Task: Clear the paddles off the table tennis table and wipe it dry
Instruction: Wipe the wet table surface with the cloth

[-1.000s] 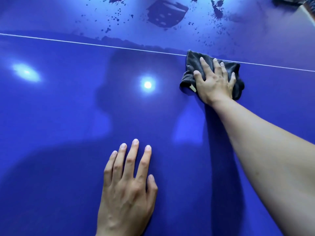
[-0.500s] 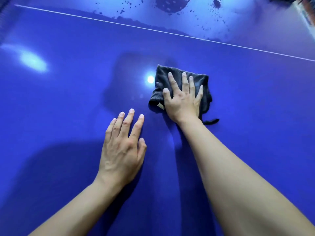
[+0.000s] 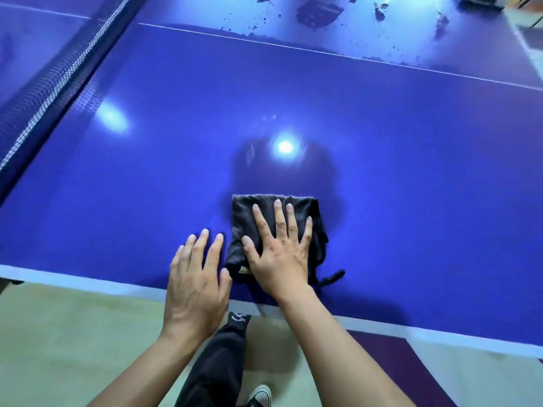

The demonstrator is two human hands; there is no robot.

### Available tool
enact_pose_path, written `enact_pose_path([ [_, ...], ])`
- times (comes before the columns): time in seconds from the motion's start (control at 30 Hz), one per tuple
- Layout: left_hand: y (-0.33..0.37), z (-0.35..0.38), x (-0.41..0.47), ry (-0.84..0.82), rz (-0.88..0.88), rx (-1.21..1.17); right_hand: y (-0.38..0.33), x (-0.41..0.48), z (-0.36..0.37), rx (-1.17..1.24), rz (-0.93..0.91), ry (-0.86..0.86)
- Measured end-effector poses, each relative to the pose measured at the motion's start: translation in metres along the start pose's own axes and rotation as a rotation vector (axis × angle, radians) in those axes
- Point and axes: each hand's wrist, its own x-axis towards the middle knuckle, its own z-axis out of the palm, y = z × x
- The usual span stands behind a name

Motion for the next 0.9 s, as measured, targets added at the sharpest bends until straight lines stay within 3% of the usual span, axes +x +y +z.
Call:
enact_pose_path([
  [0.2,-0.015,-0.025,-0.063,-0.043,-0.051,0.016,-0.011,-0.073,0.01,0.0,-0.05,0.069],
  [0.47,-0.042,-0.072,-0.104,-0.048,-0.078,0.027,-0.019,-0.087,0.012,-0.072,-0.084,0.264],
  [0.67,-0.063,-0.093,-0.104,-0.069,-0.074,0.007,-0.035,-0.084,-0.001,-0.15,-0.057,0.197],
  [0.9,-0.089,-0.148,-0.102,0.016,-0.103,-0.007,-0.087,-0.086,-0.029,0.087,-0.042,0.256],
])
